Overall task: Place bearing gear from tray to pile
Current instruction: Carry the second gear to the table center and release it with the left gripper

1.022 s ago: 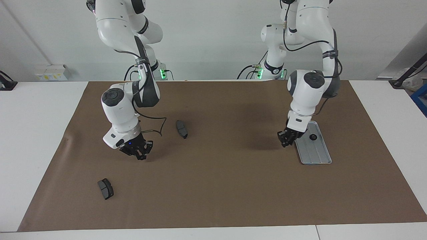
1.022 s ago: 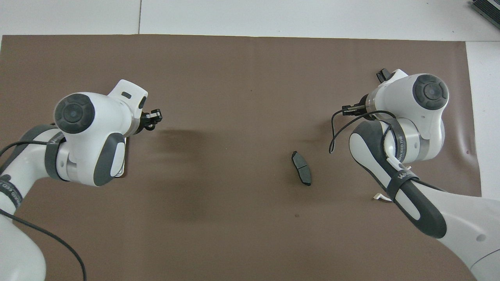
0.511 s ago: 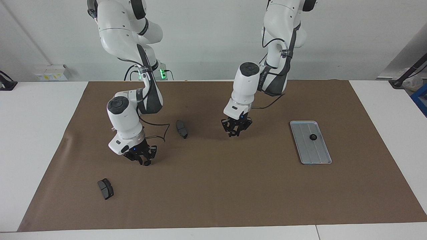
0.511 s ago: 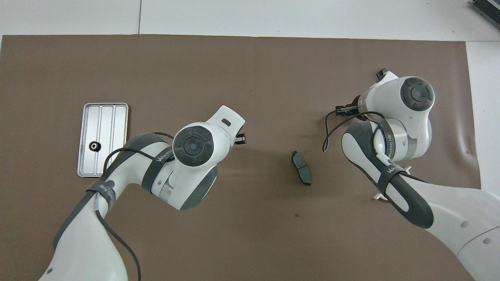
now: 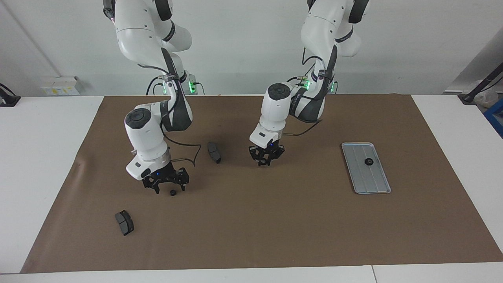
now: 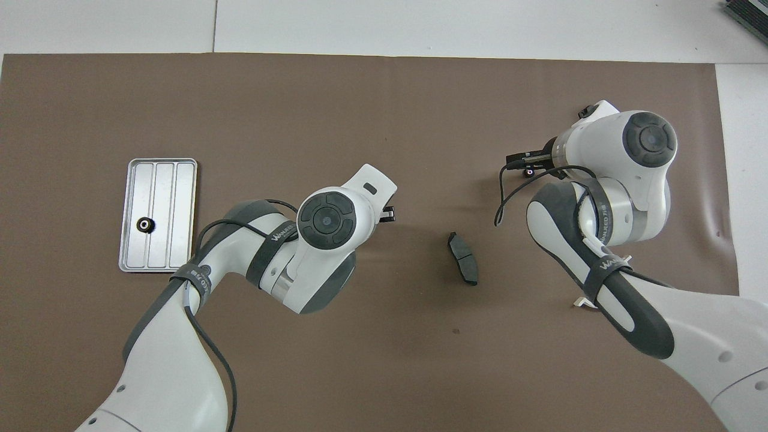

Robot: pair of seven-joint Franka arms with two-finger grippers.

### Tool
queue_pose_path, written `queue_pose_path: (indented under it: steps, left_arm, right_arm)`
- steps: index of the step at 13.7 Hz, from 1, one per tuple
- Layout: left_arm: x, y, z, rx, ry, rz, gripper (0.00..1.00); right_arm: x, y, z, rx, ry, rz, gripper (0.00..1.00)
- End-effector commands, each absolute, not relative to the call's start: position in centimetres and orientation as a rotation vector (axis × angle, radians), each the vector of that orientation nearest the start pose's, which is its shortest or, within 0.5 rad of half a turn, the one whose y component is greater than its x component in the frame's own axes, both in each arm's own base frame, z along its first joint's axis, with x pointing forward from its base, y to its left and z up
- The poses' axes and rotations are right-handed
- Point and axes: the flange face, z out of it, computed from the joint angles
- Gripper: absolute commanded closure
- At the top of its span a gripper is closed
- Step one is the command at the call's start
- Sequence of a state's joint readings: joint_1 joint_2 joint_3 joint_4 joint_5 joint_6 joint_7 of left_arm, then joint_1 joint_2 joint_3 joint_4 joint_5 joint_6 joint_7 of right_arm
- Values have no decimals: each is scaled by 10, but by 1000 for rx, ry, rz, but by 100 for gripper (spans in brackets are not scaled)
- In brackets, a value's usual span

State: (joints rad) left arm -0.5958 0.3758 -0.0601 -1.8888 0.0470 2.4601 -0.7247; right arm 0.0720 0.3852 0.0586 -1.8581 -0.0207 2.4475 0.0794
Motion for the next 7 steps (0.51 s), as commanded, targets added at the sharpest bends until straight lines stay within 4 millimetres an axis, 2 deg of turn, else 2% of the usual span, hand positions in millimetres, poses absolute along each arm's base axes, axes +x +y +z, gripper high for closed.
queue_pose_path:
  steps: [1,2,4,5,7]
  left_arm:
    - [519,-395,330,-3254,-43,-295,5]
    - [520,-395,331,-3260,-41,-314,0]
    - [532,-382,335,-3254,-78,-325,0]
    - [547,-360,335,-3243,-138,-328,0]
    - [588,-289,336,-3185,-270,-363,0]
  right_arm:
    - [633,91,370,-3087,-45,-285,0]
    - [628,91,381,-3091,-32,-269,0]
    - [622,92,393,-3095,-36,-250,0]
    - [620,100,393,-3094,-47,-242,0]
    - [617,117,393,-3088,7,-239,0]
